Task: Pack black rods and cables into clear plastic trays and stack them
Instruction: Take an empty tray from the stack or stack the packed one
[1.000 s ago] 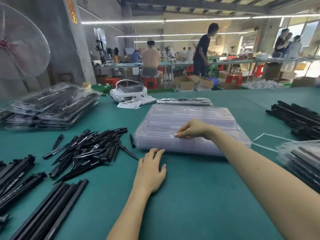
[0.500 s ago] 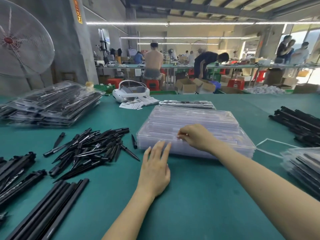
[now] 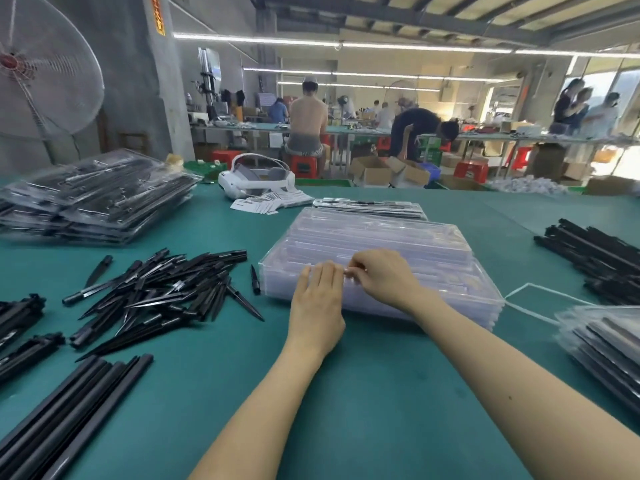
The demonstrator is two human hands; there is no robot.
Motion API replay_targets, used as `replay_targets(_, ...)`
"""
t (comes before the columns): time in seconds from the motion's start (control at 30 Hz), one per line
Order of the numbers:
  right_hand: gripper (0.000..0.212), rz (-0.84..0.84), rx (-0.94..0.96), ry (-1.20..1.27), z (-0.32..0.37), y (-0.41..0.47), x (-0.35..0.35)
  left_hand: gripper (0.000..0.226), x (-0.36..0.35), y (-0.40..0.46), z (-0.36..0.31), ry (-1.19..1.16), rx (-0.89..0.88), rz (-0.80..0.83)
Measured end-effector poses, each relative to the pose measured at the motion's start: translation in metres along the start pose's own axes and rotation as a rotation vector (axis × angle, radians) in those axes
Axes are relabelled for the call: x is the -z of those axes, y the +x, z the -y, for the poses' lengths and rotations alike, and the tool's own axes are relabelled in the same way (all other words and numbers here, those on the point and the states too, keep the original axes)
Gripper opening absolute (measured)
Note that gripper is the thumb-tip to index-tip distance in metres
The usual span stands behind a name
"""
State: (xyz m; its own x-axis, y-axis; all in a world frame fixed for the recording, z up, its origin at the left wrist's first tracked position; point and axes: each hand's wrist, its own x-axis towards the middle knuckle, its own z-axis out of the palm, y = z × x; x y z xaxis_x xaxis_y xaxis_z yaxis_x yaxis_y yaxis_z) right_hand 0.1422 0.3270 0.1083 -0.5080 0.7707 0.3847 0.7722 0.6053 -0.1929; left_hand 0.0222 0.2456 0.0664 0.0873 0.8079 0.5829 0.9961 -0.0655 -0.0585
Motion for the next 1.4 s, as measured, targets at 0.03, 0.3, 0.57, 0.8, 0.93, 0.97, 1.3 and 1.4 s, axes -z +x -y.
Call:
replay_targets(0.03, 0.020, -0.001, -0.002, 0.000, 0.001, -0.001, 0.000, 0.051, 0.001, 0.000, -0.002, -0.001, 0.006, 0.004)
replay_targets(0.3, 0.022, 0.031, 0.025, -0.169, 0.008, 0.003, 0.008, 0.062, -0.003, -0.014, 0.000, 0.063, -0.060, 0.051)
replay_targets(0.57, 0.026, -0.141, -0.161, -0.143, 0.015, 0.019, 0.045, 0.069, -0.013, -0.006, 0.002, -0.011, -0.075, 0.180)
replay_targets(0.8, 0.014, -0.086, -0.115, -0.257, 0.013, 0.044, 0.073, 0.069, -0.011, 0.013, -0.005, -0.202, 0.001, 0.159)
replay_targets(0.93, 0.025, -0.105, 0.099, -0.358, 0.006, 0.006, 0.016, 0.061, -0.005, 0.039, 0.009, -0.020, -0.008, 0.288)
replay_targets(0.97, 0.032, -0.100, 0.172, -0.404, 0.002, 0.004, 0.011, 0.054, -0.002, 0.044, 0.011, 0.013, -0.021, 0.305)
replay_targets(1.3, 0.036, 0.078, -0.110, -0.334, -0.038, 0.011, 0.025, 0.105, 0.005, 0.090, 0.031, -0.041, -0.138, 0.669)
replay_targets(1.4, 0.032, 0.025, -0.072, -0.369, -0.037, 0.009, 0.019, 0.110, -0.006, 0.092, 0.026, -0.058, -0.125, 0.733)
